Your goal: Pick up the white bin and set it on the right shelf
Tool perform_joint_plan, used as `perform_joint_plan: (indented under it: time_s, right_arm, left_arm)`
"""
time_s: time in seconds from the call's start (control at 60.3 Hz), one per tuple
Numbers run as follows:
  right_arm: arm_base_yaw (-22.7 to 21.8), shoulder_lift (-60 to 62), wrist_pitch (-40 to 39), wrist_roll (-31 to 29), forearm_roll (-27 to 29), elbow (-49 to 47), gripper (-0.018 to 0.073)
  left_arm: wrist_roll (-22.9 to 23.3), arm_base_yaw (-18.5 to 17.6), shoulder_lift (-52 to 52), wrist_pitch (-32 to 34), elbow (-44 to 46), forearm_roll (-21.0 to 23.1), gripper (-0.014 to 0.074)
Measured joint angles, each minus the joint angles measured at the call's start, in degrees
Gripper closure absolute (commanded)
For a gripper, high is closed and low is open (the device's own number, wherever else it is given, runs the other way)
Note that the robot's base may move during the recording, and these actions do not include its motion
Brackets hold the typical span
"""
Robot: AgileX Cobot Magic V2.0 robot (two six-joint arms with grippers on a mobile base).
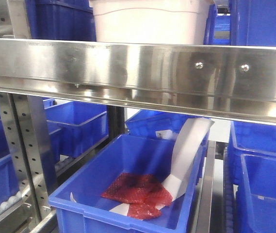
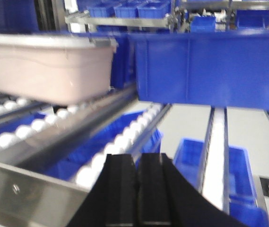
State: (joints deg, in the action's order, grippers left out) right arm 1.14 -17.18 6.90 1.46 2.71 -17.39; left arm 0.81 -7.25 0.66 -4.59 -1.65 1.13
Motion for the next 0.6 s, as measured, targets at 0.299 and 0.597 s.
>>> perform_joint_plan:
  time_s: [0.299, 0.597]
  right_arm:
    - [-1.44, 10.2, -3.31, 1.33, -1.62, 13.45, 0.0522]
    - [-5.52, 17.74, -3.94, -0.09, -0.12, 18.98, 0.0522]
  left_arm:
    - [0.0, 0.0, 0.0, -0.13, 0.0, 0.0, 0.0715]
    - [0.0, 0.0, 0.0, -0.24, 0.0, 0.0, 0.0715]
